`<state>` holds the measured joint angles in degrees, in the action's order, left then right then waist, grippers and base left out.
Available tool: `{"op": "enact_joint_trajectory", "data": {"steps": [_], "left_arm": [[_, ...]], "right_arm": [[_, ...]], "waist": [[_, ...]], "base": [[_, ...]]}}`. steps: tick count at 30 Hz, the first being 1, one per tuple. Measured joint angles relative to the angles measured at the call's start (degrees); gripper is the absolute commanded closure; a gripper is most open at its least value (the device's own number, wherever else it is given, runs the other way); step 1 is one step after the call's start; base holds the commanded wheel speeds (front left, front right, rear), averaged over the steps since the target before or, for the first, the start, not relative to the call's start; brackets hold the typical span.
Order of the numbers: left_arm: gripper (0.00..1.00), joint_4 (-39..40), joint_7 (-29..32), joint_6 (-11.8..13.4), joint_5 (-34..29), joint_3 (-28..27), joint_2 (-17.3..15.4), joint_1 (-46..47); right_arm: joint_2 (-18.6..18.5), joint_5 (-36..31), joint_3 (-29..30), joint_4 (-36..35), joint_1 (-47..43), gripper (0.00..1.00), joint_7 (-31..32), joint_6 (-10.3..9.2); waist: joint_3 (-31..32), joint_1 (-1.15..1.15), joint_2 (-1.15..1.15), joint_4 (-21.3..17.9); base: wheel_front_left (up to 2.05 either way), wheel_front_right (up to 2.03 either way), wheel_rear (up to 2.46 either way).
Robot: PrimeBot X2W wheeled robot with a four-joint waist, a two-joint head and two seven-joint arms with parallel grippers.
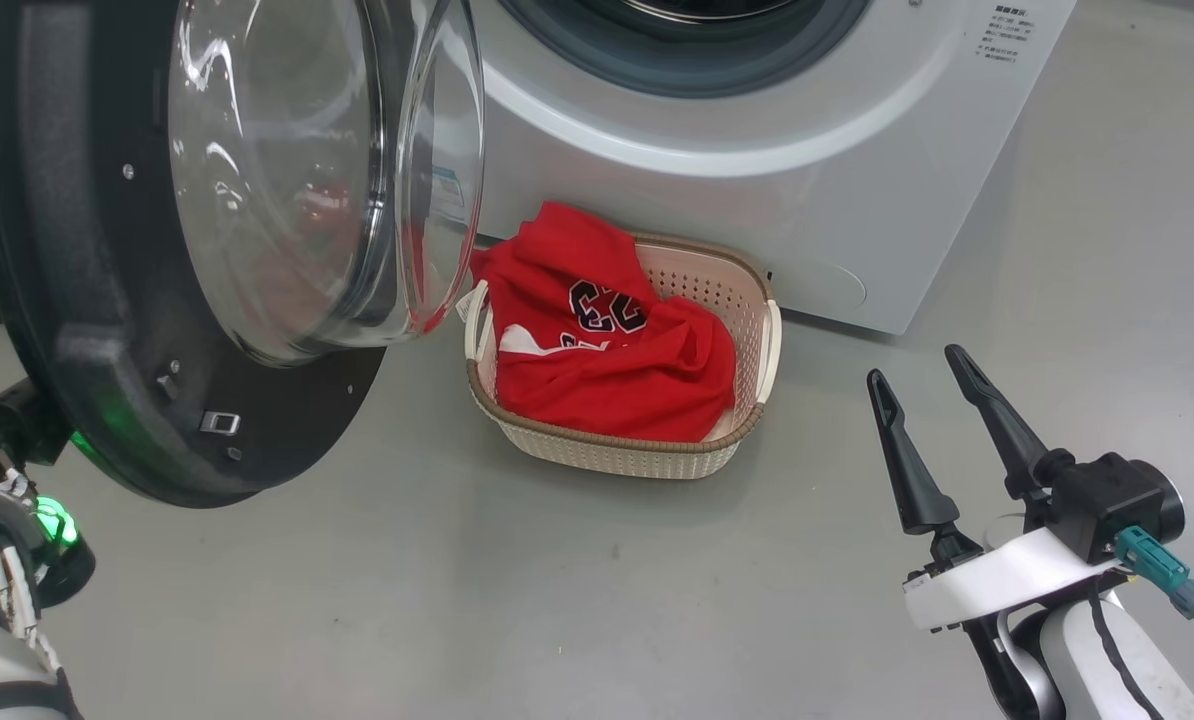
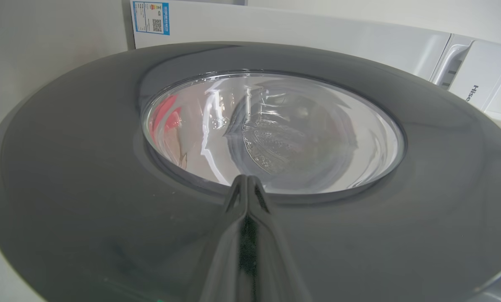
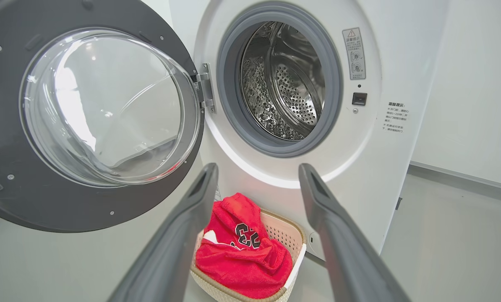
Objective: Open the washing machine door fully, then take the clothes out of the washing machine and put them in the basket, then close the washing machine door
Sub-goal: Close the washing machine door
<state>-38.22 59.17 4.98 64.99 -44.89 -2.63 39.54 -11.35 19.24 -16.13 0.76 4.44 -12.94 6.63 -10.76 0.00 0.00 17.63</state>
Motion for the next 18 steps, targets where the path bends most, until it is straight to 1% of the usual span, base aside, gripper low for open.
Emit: {"op": "enact_joint_trajectory", "data": {"steps": [7,18], "left_arm": [[1.0,3.3,4.3,0.0,1.4,1.5,1.4,-1.7],[1.0,8.7,9.1,0.1,4.3,4.5,1.7,-4.9]], "right_arm": [[0.1,0.0,-0.4,0.0,-0.2,0.0,0.0,-0.05],[0.5,0.0,-0.7,0.1,-0.3,0.0,-0.1,-0.18]], "waist": [[0.7,0.0,0.0,-0.3],[1.1,0.0,0.0,-1.4]], "base": [[0.0,0.0,0.0],[0.0,0.0,0.0]]}}
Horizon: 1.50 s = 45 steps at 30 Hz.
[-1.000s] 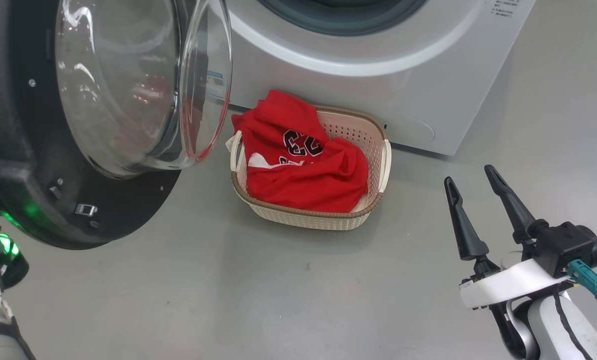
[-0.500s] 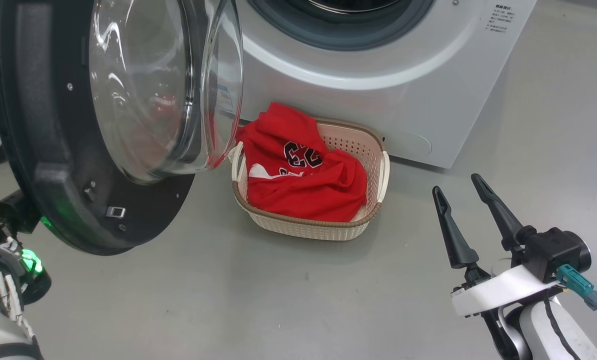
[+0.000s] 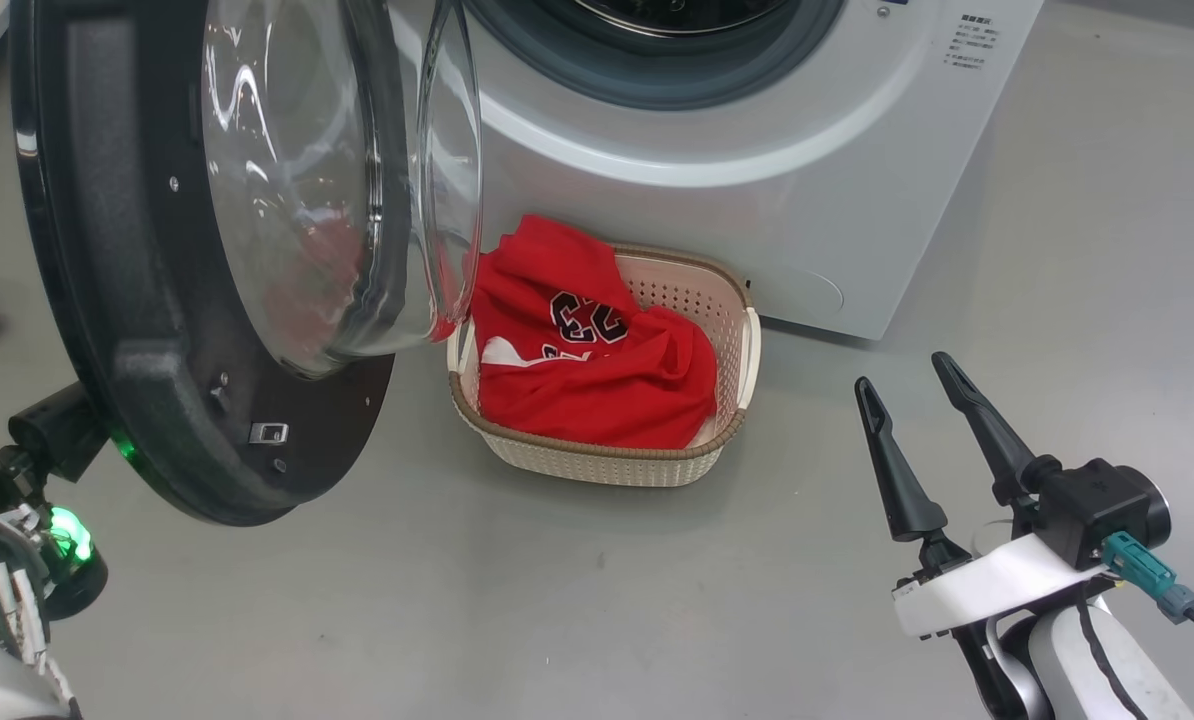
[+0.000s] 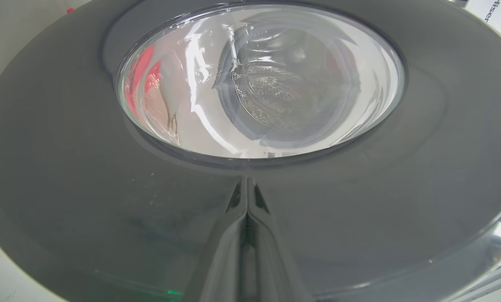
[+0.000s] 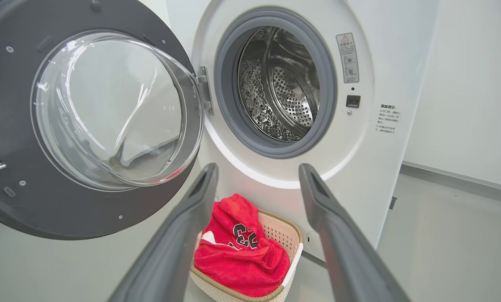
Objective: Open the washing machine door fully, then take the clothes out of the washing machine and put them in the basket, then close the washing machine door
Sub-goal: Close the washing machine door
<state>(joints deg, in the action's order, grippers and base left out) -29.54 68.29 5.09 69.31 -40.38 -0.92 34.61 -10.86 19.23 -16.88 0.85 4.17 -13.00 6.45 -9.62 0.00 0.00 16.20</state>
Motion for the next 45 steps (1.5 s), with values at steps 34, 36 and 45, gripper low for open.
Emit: {"op": "enact_joint_trajectory", "data": {"steps": [34,36,45], "left_arm": [[1.0,8.8,-5.9,1.3,15.1,22.6,-0.1,-10.1],[1.0,10.4,-8.3,0.9,13.1,23.5,-0.1,-11.1],[1.0,17.6,-23.3,-7.8,-9.5,27.8,-2.0,-18.3]], "right_arm": [[0.5,0.0,0.6,1.0,0.0,0.0,-0.5,-0.12],[0.5,0.5,0.8,1.3,0.0,0.0,-0.5,-0.12],[1.1,1.0,1.2,1.8,-0.1,0.0,-0.9,-0.15]], "waist": [[-0.2,0.0,0.0,-4.3],[0.1,0.0,0.0,-4.2],[1.8,0.0,0.0,-2.7]], "base": [[0.0,0.0,0.0],[0.0,0.0,0.0],[0.0,0.0,0.0]]}}
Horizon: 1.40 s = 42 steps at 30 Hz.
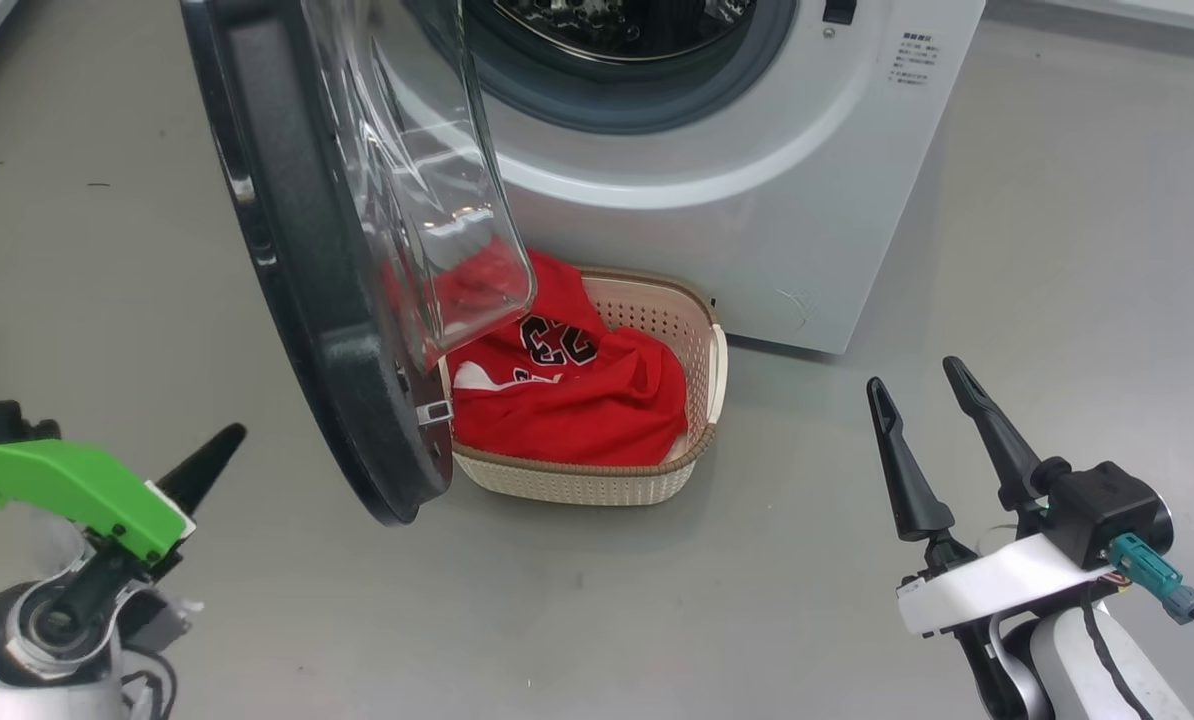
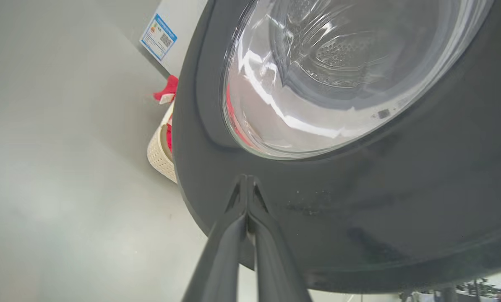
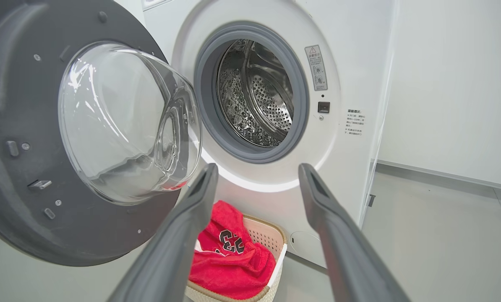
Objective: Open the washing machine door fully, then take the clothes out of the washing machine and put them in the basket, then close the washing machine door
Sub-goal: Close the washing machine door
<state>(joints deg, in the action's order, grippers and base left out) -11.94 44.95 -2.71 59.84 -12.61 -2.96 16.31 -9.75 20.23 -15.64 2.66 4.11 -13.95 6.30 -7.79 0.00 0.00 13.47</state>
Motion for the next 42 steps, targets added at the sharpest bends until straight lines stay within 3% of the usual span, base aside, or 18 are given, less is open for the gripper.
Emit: {"op": "enact_joint_trajectory", "data": {"steps": [3,6,22,31,32,33,34,36,42], "left_arm": [[1.0,2.3,-4.7,-2.7,-7.4,1.9,-2.9,-1.8],[1.0,4.6,-9.3,-3.6,-13.1,3.0,-4.9,-3.6],[1.0,14.3,-36.2,-4.2,-29.8,5.6,-6.1,-10.4],[1.0,14.9,-45.1,-4.2,-35.3,9.4,-5.4,-14.9],[0.7,14.8,-45.6,-4.2,-35.7,9.8,-5.3,-15.2],[0.7,14.6,-46.4,-4.2,-36.8,10.4,-5.3,-15.6],[0.42,14.6,-46.4,-4.2,-36.8,10.4,-5.3,-15.6],[0.0,14.3,-47.6,-4.2,-37.9,11.1,-5.3,-16.4],[0.0,12.6,-50.2,-4.2,-38.7,13.0,-4.9,-17.8]], "right_arm": [[0.3,0.0,-0.1,0.3,-0.1,0.0,0.0,0.0],[0.6,0.0,-0.2,0.4,-0.5,0.0,0.0,0.0],[1.2,0.0,-1.2,0.8,-1.2,0.0,-0.1,0.01],[1.3,0.0,-1.3,0.8,-1.5,0.0,-0.1,0.01],[1.3,0.0,-1.3,0.9,-1.6,0.0,-0.1,0.01],[1.3,0.0,-1.3,0.9,-1.8,0.0,-0.1,0.01],[1.3,0.0,-1.3,0.9,-1.8,0.0,-0.1,0.01],[1.4,0.0,-1.3,0.9,-2.0,0.0,-0.1,0.01],[1.6,0.0,-1.1,1.0,-2.1,0.0,-0.1,-0.45]], "waist": [[0.7,0.0,0.0,0.5],[1.4,0.0,0.0,0.9],[3.2,0.0,0.0,1.6],[3.6,0.0,0.0,1.5],[3.6,0.0,0.0,1.5],[3.7,0.0,0.0,1.5],[3.7,0.0,0.0,1.5],[3.7,0.0,0.0,1.5],[4.1,0.0,0.0,1.4]], "base": [[0.0,0.0,0.0],[0.0,0.0,0.0],[0.0,0.0,0.0],[0.0,0.0,0.0],[0.0,0.0,0.0],[0.0,0.0,0.0],[0.0,0.0,0.0],[0.0,0.0,0.0],[0.0,0.0,0.0]]}}
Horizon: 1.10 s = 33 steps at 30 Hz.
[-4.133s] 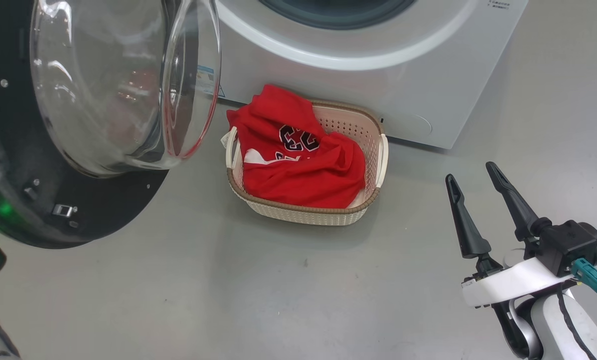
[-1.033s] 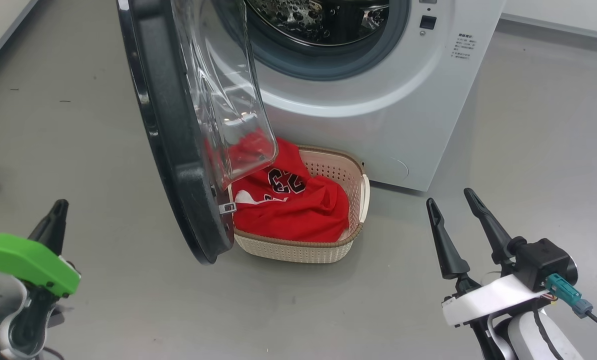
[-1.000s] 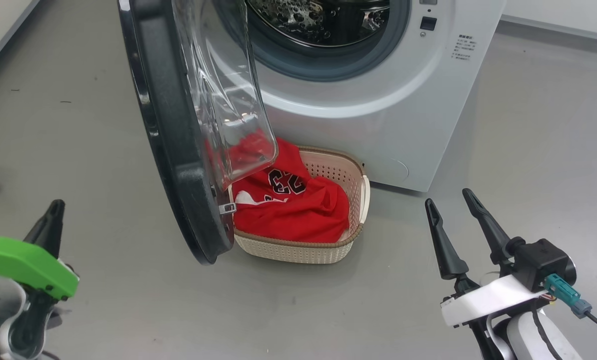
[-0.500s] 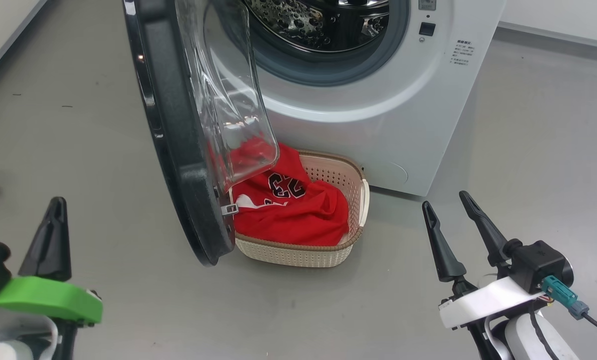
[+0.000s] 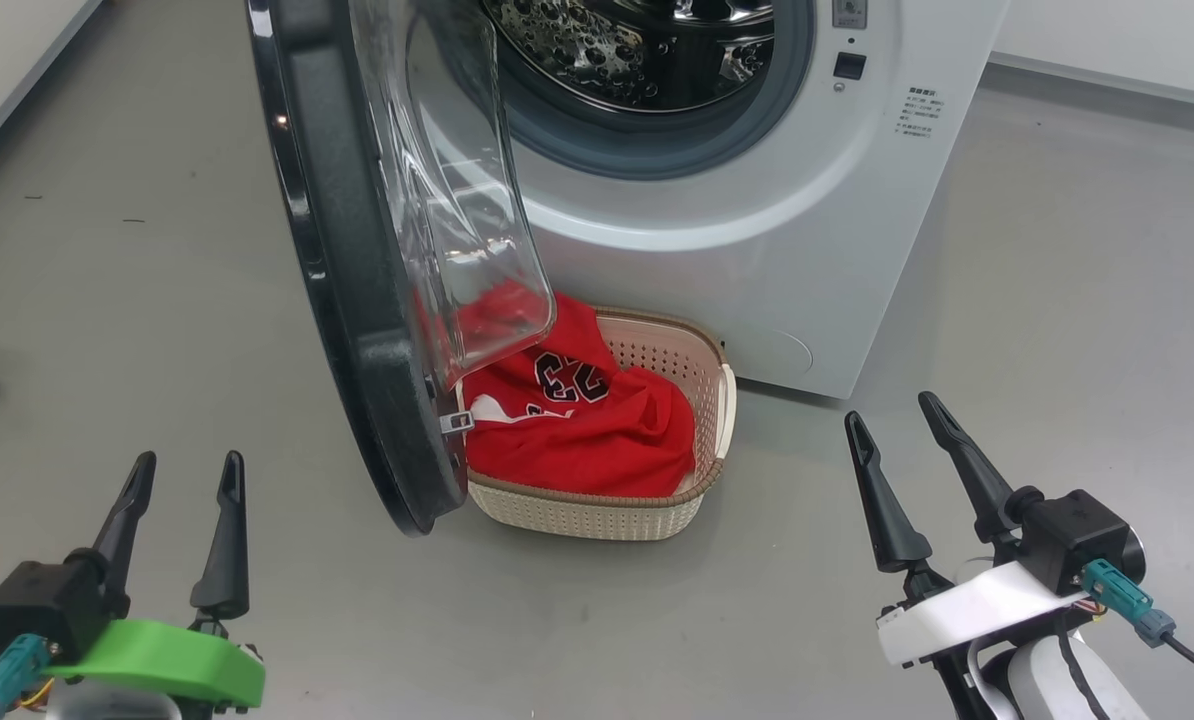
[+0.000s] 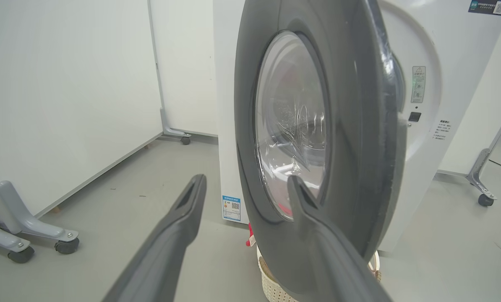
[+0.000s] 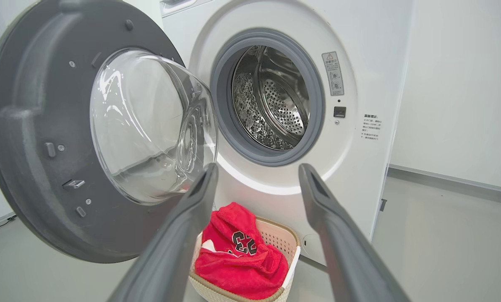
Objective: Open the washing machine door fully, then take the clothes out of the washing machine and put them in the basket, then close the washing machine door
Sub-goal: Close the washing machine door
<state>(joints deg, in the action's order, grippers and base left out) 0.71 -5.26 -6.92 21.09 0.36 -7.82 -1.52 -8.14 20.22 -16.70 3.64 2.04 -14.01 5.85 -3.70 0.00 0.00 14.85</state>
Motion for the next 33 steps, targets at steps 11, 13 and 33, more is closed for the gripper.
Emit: {"op": "enact_joint_trajectory", "data": {"steps": [11,13,33], "left_arm": [[0.0,-1.5,-2.7,0.0,-2.1,1.1,0.2,-0.9],[0.0,-1.8,-3.2,0.0,-2.5,1.1,0.2,-0.9],[0.0,-3.4,-5.0,0.0,-3.0,1.7,0.8,-0.9]], "right_arm": [[0.2,0.0,0.3,0.0,-0.3,0.0,0.0,-0.05],[0.2,0.0,0.3,0.0,-0.3,0.0,0.0,-0.05],[0.5,0.0,0.5,-0.1,-0.3,0.0,0.0,-0.31]], "waist": [[0.4,0.0,0.0,0.0],[0.5,0.0,0.0,0.0],[0.5,0.0,0.0,0.0]], "base": [[0.0,0.0,0.0],[0.0,0.0,0.0],[0.0,0.0,0.0]]}}
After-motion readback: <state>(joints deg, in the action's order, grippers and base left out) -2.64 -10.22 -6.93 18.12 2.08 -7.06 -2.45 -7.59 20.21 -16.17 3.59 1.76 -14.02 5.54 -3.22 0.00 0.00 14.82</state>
